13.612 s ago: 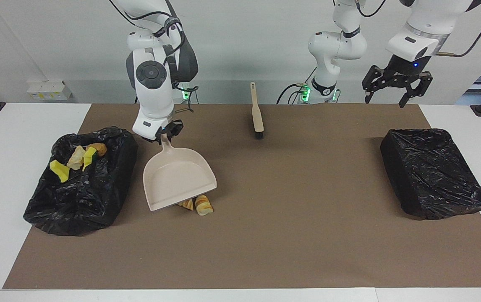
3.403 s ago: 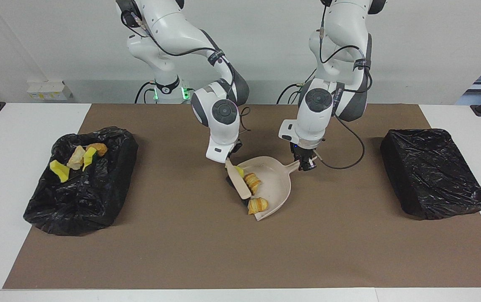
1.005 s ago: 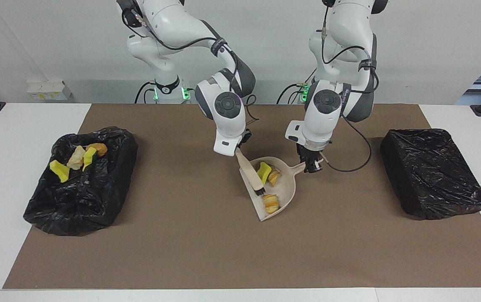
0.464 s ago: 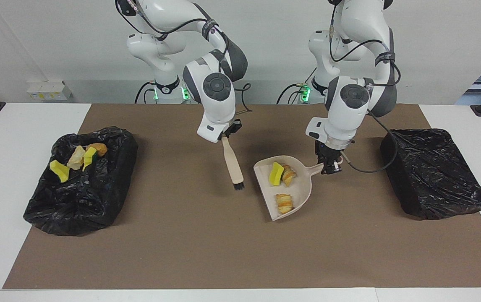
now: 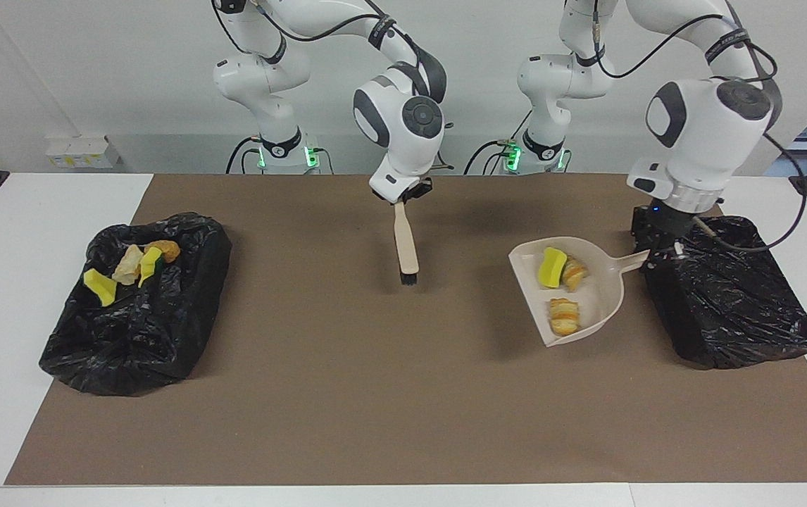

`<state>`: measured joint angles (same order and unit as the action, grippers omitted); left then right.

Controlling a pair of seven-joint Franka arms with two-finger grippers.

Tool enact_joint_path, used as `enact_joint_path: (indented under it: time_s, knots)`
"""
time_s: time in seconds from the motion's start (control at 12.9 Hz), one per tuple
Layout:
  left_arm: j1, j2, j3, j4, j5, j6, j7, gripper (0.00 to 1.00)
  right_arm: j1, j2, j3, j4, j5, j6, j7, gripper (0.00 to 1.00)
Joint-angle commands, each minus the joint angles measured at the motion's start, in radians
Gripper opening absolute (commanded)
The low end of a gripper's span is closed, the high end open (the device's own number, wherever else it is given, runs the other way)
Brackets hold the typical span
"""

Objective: Sweep and dump trash in bin
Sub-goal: 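Carry the loaded dustpan with the left gripper over the nearby black bin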

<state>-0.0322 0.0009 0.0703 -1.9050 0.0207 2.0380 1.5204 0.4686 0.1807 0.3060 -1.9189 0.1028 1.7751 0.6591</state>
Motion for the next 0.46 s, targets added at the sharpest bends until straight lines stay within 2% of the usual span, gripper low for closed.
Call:
enact_joint_path:
  time_s: [0.0, 0.23, 0.39]
  knots:
    - [0.145, -0.030, -0.012, 0.015, 0.010, -0.018, 0.156, 0.00, 0.047, -0.088, -0.001, -0.148, 0.067, 0.130, 0.050, 0.00]
    - [0.317, -0.012, -0.012, 0.073, 0.010, -0.004, 0.249, 0.00, 0.097, -0.107, -0.001, -0.212, 0.084, 0.182, 0.080, 0.00]
    - [0.398, -0.007, -0.009, 0.090, 0.015, 0.019, 0.305, 0.00, 0.117, -0.101, -0.001, -0.256, 0.084, 0.275, 0.103, 0.00]
